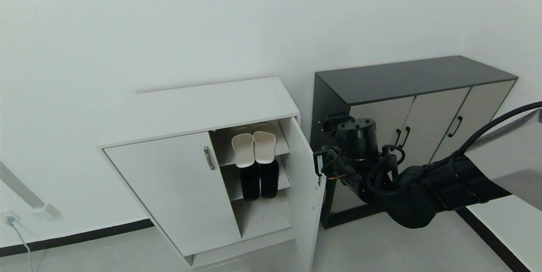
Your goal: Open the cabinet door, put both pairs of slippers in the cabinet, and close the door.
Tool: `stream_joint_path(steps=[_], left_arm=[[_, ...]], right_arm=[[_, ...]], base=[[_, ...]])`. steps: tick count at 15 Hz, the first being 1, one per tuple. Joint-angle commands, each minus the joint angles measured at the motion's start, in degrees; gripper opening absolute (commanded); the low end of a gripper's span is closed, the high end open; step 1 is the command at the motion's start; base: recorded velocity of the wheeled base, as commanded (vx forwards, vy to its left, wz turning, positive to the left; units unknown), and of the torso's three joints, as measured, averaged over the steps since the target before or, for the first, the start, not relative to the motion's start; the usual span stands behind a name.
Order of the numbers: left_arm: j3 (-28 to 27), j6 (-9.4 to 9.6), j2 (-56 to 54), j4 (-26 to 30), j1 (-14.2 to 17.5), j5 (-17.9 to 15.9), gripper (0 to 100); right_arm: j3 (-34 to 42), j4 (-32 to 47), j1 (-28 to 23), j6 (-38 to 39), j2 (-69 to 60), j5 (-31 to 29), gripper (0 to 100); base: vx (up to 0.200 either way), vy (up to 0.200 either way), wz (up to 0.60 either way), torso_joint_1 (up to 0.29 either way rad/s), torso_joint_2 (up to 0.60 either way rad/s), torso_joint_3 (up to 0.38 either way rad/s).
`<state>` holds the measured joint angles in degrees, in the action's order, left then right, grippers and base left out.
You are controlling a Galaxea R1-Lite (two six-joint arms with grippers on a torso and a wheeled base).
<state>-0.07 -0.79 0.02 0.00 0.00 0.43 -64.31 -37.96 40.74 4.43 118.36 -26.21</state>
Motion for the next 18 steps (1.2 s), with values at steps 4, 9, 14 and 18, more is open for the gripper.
stream_joint_path(steps=[4, 9, 14, 18], left_arm=[[-0.01, 0.0, 0.06, 0.0, 0.0, 0.01, 0], [-0.01, 0.0, -0.02, 0.0, 0.0, 0.01, 0], [-0.01, 0.0, -0.02, 0.0, 0.0, 0.01, 0], [0.07, -0.09, -0.02, 0.0, 0.0, 0.01, 0]], right_arm=[[3.49, -3.79, 0.22, -3.02, -1.73, 0.02, 0], [3.4, -5.02, 1.01, -3.37, -1.38, 0.02, 0], [3.84, -6.95, 0.74, -3.28, -0.15, 0.02, 0], [5.15, -13.1, -0.93, -5.3, 0.65, -0.42, 0]], base=[[0.0, 0.0, 0.0, 0.0, 0.0, 0.0], [0.0, 0.0, 0.24, 0.001, 0.0, 0.001], [0.0, 0.0, 0.48, 0.002, 0.0, 0.002], [0.0, 0.0, 0.0, 0.0, 0.0, 0.0]])
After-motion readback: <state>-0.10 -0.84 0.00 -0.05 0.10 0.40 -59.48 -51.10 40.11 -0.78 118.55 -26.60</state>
